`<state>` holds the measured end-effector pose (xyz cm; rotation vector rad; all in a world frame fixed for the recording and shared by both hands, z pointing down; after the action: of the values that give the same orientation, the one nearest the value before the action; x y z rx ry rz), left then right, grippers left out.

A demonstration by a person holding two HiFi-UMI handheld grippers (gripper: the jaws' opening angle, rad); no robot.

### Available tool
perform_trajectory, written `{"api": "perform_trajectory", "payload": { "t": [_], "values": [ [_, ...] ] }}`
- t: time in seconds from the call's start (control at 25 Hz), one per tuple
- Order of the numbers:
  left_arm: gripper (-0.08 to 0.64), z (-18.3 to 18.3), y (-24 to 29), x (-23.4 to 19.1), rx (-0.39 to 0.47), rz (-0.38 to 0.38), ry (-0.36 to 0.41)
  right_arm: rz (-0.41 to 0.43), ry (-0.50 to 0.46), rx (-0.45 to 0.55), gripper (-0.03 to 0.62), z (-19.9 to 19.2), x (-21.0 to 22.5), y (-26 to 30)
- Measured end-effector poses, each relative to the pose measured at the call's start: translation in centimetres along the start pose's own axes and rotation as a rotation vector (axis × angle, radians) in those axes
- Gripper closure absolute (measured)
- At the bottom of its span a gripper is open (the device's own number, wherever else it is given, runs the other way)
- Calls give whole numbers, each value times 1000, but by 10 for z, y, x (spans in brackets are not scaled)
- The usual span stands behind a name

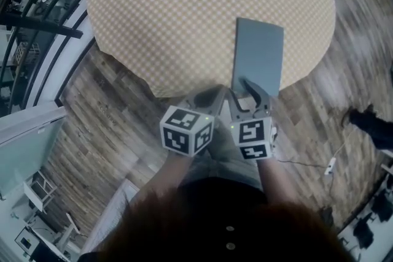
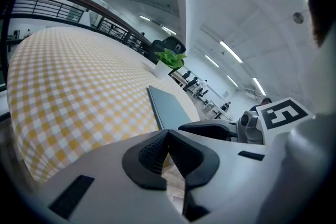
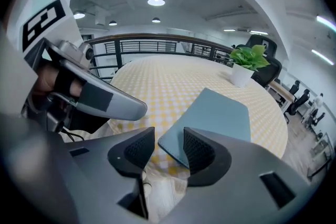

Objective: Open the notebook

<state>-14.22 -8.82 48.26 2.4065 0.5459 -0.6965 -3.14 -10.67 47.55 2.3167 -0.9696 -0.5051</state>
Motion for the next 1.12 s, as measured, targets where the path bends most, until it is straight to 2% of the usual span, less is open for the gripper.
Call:
{"api": "perform_trajectory", "payload": {
  "t": [0.36, 0.64, 0.84, 1.12],
  "values": [
    [549, -5, 3, -4, -11, -5, -11, -83, -115, -38, 428, -8, -4, 11],
    [549, -4, 6, -5, -20, -18, -7, -90, -136, -41, 433, -7, -4, 11],
    [549, -3, 8, -4, -34, -33, 4, -43, -96, -22, 459, -7, -1, 10],
    [549, 1, 8, -2, -58, -57, 22, -24, -40, -17, 512, -3, 0, 9]
  ]
}}
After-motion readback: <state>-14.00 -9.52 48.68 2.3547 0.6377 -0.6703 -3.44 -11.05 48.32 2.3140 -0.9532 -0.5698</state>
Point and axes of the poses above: the fingertips, and each gripper's own axes: y forward along the fingers, x to its right, z out of its top, the point moved 8 cm from there along -y, backward along the fingers, and after that the axes turned 9 degrees about x, right-handed, at the moved point
